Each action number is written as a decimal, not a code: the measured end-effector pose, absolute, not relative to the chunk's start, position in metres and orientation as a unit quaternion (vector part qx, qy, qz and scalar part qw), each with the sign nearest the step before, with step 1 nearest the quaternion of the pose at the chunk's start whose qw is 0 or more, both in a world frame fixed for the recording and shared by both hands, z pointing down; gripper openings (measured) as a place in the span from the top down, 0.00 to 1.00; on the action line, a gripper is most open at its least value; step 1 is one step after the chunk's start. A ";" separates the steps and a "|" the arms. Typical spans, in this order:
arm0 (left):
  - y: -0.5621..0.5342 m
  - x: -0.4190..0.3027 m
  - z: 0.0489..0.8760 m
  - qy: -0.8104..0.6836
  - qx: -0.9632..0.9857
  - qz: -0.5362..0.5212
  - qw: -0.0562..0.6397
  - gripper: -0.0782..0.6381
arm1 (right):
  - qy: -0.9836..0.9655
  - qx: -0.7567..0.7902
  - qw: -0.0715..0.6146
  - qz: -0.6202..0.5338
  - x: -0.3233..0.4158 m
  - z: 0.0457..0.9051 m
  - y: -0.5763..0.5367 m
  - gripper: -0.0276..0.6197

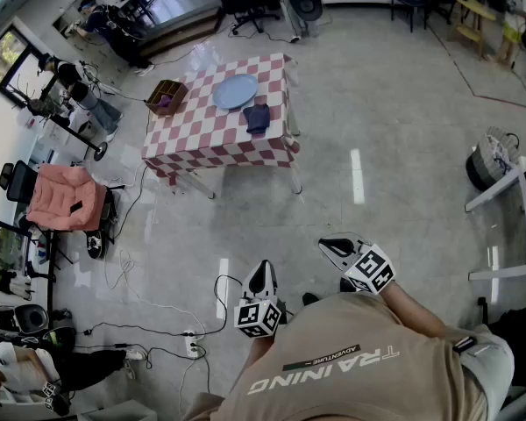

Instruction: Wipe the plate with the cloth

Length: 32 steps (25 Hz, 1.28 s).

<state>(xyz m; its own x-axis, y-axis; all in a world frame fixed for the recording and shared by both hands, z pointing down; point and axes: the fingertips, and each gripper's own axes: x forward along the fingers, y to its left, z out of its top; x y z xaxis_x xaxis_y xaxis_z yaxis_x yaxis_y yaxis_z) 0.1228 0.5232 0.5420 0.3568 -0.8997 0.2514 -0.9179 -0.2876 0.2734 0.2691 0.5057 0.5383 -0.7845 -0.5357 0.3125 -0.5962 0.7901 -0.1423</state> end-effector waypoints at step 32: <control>0.508 0.071 0.559 -0.527 0.829 0.034 0.184 0.87 | -0.925 0.330 0.138 0.127 0.210 0.556 0.510 0.93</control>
<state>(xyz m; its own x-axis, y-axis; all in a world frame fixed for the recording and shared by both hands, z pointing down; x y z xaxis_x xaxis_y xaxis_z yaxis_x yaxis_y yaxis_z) 0.0714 0.5084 0.5589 0.4427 -0.8610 0.2504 -0.8860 -0.3771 0.2699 0.2095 0.5097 0.5559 -0.7437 -0.5756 0.3400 -0.6461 0.7496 -0.1441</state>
